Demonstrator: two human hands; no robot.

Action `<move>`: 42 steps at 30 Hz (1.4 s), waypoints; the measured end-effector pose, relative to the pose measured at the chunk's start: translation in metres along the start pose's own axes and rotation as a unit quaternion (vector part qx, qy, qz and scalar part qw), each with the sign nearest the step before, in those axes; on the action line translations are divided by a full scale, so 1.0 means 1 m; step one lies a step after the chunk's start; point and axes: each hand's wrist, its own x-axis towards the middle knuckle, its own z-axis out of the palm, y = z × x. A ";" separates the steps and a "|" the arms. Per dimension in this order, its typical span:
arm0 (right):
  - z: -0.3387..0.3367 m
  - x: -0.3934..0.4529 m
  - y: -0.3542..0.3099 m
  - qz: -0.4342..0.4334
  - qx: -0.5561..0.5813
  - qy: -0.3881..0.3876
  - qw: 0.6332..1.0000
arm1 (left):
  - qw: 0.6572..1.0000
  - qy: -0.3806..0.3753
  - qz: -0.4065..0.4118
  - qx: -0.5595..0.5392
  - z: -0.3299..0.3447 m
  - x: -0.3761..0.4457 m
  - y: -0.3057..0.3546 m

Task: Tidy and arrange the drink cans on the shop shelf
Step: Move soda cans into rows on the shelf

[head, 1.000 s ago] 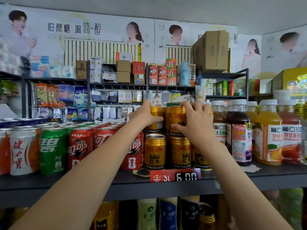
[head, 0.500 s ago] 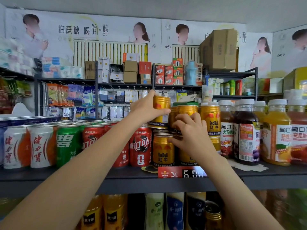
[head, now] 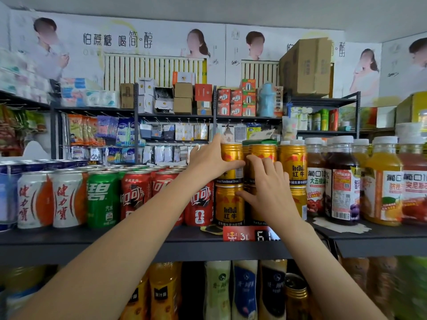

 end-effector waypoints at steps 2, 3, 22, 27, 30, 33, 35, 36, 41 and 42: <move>-0.001 0.001 -0.002 -0.001 0.008 -0.011 1.000 | 1.000 0.002 0.005 0.003 0.002 0.002 0.000; -0.001 0.001 -0.003 0.002 0.015 -0.016 1.000 | 1.000 0.000 0.007 0.005 0.003 0.003 -0.001; -0.048 0.058 0.040 0.065 0.120 -0.120 0.983 | 0.991 -0.127 -0.004 0.045 -0.008 0.006 -0.005; -0.052 0.065 0.041 0.062 0.111 -0.132 0.983 | 0.991 -0.124 -0.006 0.044 -0.007 0.008 -0.002; -0.054 0.064 0.042 0.063 0.134 -0.124 0.981 | 0.988 -0.156 -0.013 -0.009 -0.011 0.009 -0.005; -0.056 0.063 0.044 0.068 0.162 -0.129 0.976 | 0.977 -0.148 -0.019 -0.151 -0.024 0.014 -0.011; -0.057 0.064 0.045 0.070 0.165 -0.125 0.976 | 0.975 -0.122 -0.013 -0.188 -0.030 0.016 -0.013; -0.057 0.065 0.044 0.075 0.169 -0.118 0.976 | 0.975 -0.116 -0.005 -0.189 -0.031 0.016 -0.013; -0.052 0.069 0.042 0.107 0.185 -0.084 0.973 | 0.984 -0.069 0.024 -0.161 -0.021 0.018 -0.014; -0.051 0.070 0.042 0.107 0.185 -0.084 0.973 | 0.984 -0.060 0.024 -0.165 -0.020 0.019 -0.014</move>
